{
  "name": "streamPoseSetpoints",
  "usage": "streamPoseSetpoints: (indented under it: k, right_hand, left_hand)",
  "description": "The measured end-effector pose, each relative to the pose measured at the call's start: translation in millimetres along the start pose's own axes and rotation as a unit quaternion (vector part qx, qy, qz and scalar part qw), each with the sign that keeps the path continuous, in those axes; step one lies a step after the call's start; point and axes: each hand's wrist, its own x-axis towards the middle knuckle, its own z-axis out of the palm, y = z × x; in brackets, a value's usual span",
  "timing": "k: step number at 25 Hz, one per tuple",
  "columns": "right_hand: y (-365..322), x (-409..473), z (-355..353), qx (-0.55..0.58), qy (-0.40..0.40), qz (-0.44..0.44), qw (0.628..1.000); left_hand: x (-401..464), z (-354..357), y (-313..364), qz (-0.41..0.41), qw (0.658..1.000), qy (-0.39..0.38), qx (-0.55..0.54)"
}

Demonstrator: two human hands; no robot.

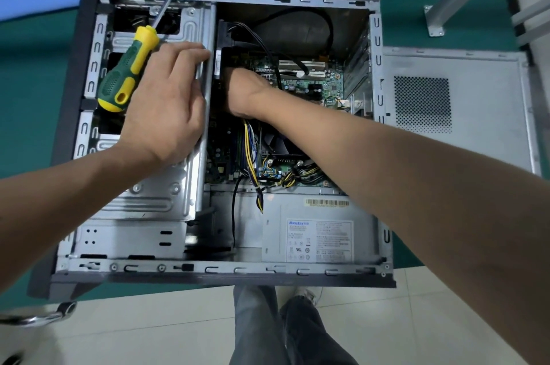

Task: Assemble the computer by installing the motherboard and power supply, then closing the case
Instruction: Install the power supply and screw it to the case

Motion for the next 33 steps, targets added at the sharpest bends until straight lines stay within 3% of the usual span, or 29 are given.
streamPoseSetpoints:
  k: [4, 12, 18, 26, 33]
  right_hand:
    - [-6.7, 3.0, 0.0, -0.005, -0.002, 0.04, 0.999]
    - [-12.0, -1.0, 4.4, -0.015, 0.016, 0.034, 0.999]
    - [-6.7, 1.3, 4.0, 0.076, -0.025, 0.003, 0.997]
    - [-6.9, 11.2, 8.2, 0.071, 0.012, 0.052, 0.996]
    - [-7.2, 14.0, 9.5, 0.081, 0.019, 0.045, 0.996]
  left_hand:
    - [-0.2, -0.1, 0.1, 0.001, 1.0, 0.0, -0.004]
    - [0.0, -1.2, 1.1, 0.001, 1.0, -0.005, 0.002]
    - [-0.6, -0.6, 0.5, -0.001, 1.0, -0.006, 0.004]
    - [-0.5, 0.4, -1.0, 0.003, 1.0, -0.003, -0.002]
    - [0.0, 0.0, -0.5, 0.001, 1.0, 0.0, 0.002]
